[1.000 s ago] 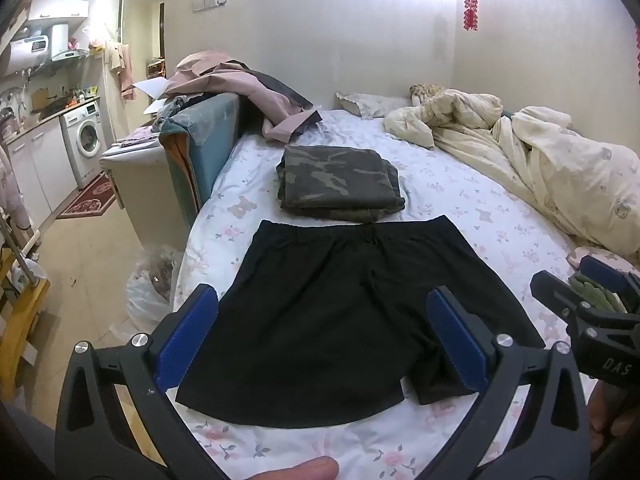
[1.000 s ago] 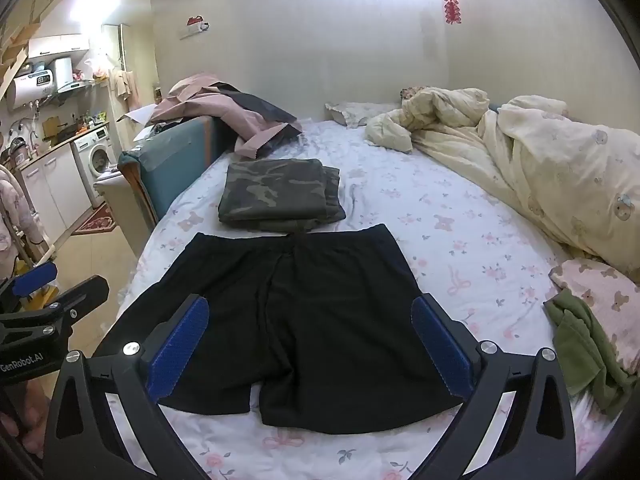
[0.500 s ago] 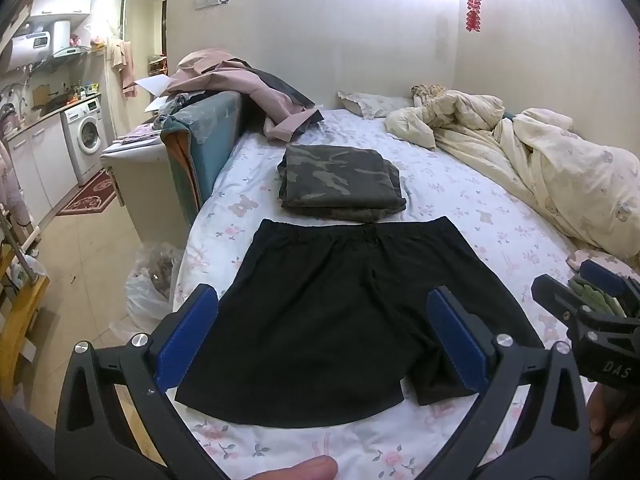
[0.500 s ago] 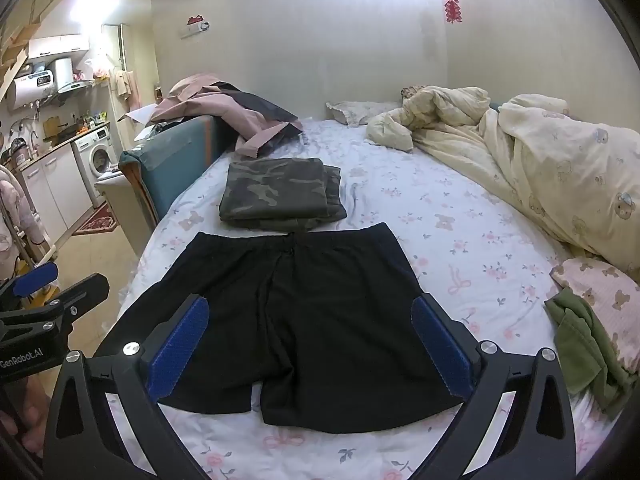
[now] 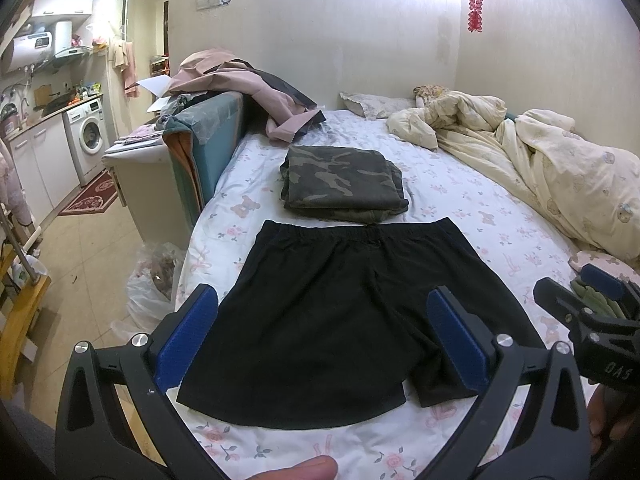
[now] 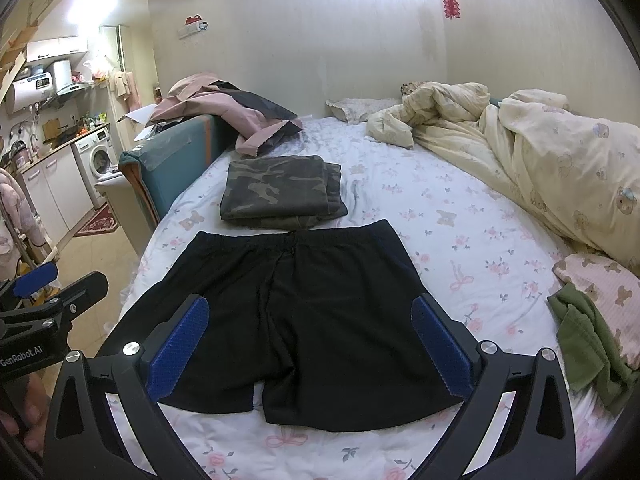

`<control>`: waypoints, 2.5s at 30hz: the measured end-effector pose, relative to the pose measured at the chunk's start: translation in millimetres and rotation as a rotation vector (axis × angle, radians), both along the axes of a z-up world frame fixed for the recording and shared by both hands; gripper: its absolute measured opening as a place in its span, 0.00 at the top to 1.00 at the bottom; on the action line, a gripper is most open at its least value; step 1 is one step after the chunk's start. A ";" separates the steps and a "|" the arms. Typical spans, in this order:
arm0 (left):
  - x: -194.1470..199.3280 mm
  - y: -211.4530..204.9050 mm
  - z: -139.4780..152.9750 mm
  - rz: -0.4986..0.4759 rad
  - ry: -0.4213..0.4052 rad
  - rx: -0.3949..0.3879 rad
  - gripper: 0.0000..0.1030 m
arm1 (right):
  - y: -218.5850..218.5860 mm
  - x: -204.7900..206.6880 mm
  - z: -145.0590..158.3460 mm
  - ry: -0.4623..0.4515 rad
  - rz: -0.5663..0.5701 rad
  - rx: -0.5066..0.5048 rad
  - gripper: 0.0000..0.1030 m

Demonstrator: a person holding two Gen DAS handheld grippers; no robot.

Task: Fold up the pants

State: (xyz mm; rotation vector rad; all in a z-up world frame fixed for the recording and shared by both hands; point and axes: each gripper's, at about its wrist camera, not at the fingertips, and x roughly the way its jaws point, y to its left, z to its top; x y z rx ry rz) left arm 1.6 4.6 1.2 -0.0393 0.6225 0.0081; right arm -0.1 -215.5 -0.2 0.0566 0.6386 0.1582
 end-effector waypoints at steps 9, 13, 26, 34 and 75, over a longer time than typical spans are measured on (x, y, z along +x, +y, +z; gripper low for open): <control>0.1 0.1 -0.2 -0.001 -0.001 0.000 0.00 | 2.9 -2.4 -4.0 0.004 -0.005 0.007 0.00; 0.4 0.1 0.3 0.000 -0.001 0.000 0.00 | 3.8 -2.8 -5.6 0.000 -0.004 0.007 0.00; 0.9 1.0 1.7 0.000 -0.004 0.003 0.00 | 4.4 -2.9 -4.8 0.001 -0.004 0.010 0.00; 0.4 0.8 1.9 0.001 -0.003 0.001 0.00 | 4.4 -3.1 -4.4 -0.001 -0.006 0.011 0.00; 8.6 18.4 -6.3 0.053 0.062 0.014 0.00 | -106.0 32.9 -45.2 0.253 -0.282 0.290 0.00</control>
